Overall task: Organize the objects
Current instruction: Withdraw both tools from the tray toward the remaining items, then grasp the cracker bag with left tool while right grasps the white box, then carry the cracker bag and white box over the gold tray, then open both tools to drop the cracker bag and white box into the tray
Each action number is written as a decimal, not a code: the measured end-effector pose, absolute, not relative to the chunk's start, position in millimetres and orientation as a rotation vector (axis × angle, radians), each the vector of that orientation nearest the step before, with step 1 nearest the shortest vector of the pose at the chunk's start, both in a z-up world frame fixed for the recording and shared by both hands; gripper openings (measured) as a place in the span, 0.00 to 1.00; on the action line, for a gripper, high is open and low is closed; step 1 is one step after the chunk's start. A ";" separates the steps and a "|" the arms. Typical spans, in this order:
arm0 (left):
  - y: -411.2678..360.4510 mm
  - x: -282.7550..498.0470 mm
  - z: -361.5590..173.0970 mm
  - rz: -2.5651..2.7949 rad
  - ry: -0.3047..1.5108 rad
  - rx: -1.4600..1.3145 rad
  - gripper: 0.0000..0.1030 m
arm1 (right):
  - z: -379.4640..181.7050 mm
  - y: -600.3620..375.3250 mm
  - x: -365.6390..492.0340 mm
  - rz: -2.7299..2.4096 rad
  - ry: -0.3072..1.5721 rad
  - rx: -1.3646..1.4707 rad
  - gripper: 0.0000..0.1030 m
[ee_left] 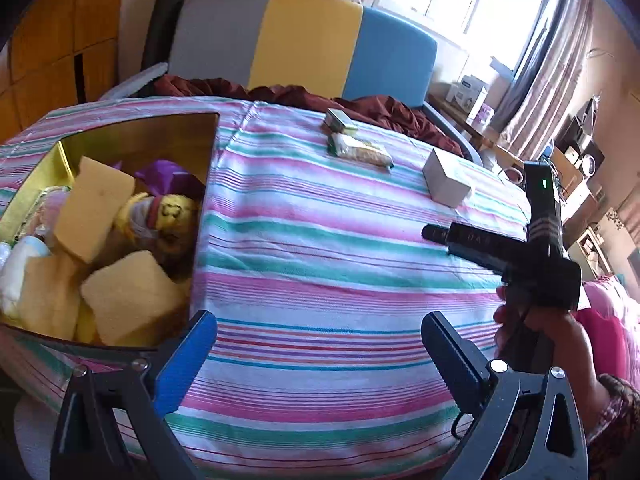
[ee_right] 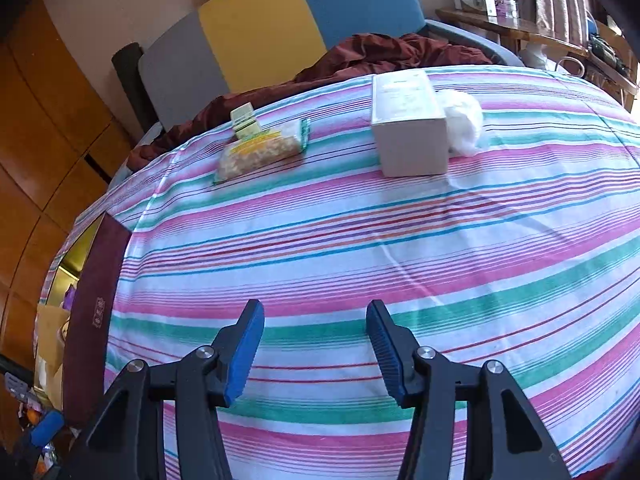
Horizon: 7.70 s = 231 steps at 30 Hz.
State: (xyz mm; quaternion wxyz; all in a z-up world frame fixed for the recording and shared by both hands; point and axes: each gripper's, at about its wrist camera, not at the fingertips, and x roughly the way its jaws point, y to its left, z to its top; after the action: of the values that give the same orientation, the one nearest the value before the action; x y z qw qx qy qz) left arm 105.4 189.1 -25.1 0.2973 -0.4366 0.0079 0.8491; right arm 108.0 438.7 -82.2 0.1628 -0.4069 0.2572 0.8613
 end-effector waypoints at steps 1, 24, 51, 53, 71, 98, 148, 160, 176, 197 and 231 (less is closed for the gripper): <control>192.1 106.0 -26.5 2.251 0.028 -1.166 1.00 | -81.0 444.9 107.6 2.443 0.722 -1.144 0.55; 211.7 100.4 -39.0 2.216 0.110 -1.220 1.00 | -74.8 546.3 24.7 2.302 0.683 -1.039 0.56; 313.0 -20.6 -45.7 2.324 0.191 -1.209 1.00 | -74.4 515.7 95.0 2.496 0.675 -1.197 0.54; 326.3 -36.8 -47.5 2.350 0.218 -1.187 1.00 | -71.7 522.8 92.3 2.499 0.732 -1.182 0.53; 416.7 -45.4 -58.5 1.852 0.311 -1.024 0.82 | -73.6 550.8 96.8 2.379 0.836 -1.244 0.53; 479.0 -76.2 -79.0 2.105 0.551 -0.940 0.50 | -73.3 544.9 93.6 2.370 0.791 -1.290 0.53; 182.1 10.6 16.3 2.506 0.080 -0.959 0.44 | -64.2 451.8 80.3 2.637 0.340 -1.248 0.52; 56.1 -69.3 14.2 2.715 -0.158 -1.131 0.44 | -69.6 438.5 84.8 2.624 0.340 -1.239 0.52; 10.9 -140.7 -40.7 2.698 -0.221 -1.381 0.51 | -60.1 400.4 88.9 2.640 0.381 -1.237 0.52; 5.0 -32.8 -35.9 2.742 -0.328 -1.197 0.90 | -17.2 342.5 59.9 2.792 0.446 -1.196 0.51; -15.1 6.8 -25.0 2.684 -0.437 -1.154 0.92 | -15.5 220.3 -103.3 2.917 0.242 -1.437 0.55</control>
State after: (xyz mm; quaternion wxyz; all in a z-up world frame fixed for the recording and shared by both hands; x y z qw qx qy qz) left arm 6.8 -15.1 -25.0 0.0935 -0.3889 -0.1473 0.9046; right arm -103.3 220.3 -15.5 -0.0595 -0.4400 0.0741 0.8930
